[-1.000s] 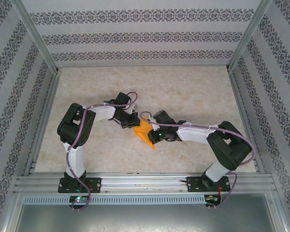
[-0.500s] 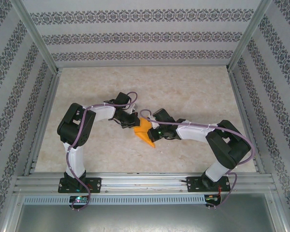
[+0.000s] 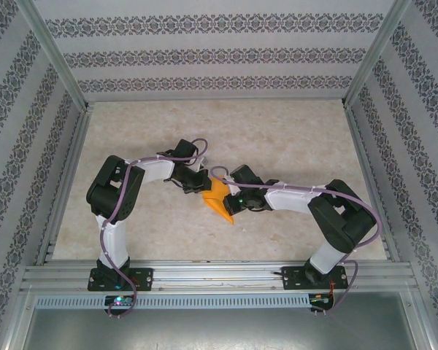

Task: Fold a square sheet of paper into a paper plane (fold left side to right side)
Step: Third fold the triangle at the center of the table.

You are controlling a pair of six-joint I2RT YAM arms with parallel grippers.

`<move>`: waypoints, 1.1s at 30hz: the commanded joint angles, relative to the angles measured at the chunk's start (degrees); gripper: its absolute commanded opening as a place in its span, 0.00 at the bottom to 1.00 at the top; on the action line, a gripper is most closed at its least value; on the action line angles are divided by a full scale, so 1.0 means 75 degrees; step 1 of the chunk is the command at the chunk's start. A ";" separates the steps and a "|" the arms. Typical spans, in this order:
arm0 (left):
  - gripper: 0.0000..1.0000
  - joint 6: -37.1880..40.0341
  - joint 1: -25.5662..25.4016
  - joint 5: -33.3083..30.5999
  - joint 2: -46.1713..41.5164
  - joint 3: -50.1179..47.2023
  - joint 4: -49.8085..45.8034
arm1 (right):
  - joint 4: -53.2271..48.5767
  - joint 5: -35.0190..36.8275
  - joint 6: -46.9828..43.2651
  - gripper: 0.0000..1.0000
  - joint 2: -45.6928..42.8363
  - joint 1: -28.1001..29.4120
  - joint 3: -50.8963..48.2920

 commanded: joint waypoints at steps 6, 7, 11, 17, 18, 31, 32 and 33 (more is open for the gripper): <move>0.02 0.0199 -0.0143 -0.0407 0.0427 -0.0039 -0.0516 | -0.0084 0.0194 -0.0036 0.00 0.0156 -0.0082 0.0209; 0.02 0.0199 -0.0152 -0.0407 0.0427 -0.0042 -0.0515 | -0.0084 0.0179 -0.0045 0.00 0.0147 -0.0076 0.0221; 0.02 0.0194 -0.0152 -0.0407 0.0434 -0.0045 -0.0503 | -0.0068 0.0006 -0.0053 0.00 0.0070 -0.0087 0.0268; 0.02 0.0197 -0.0147 -0.0396 0.0439 -0.0065 -0.0491 | -0.0054 -0.0117 -0.0077 0.00 -0.0055 -0.0079 0.0268; 0.02 0.0197 -0.0148 -0.0396 0.0441 -0.0058 -0.0491 | -0.0057 -0.0097 -0.0083 0.00 -0.0038 -0.0088 0.0268; 0.02 0.0200 -0.0154 -0.0395 0.0445 -0.0092 -0.0491 | -0.0217 0.0255 -0.0176 0.00 0.0188 -0.0082 0.0372; 0.02 0.0191 -0.0153 -0.0395 0.0439 -0.0101 -0.0493 | -0.0253 0.0278 -0.0190 0.00 0.0203 -0.0077 0.0395; 0.02 0.0189 -0.0144 -0.0395 0.0439 -0.0098 -0.0491 | -0.0288 0.0295 -0.0220 0.00 0.0215 -0.0073 0.0419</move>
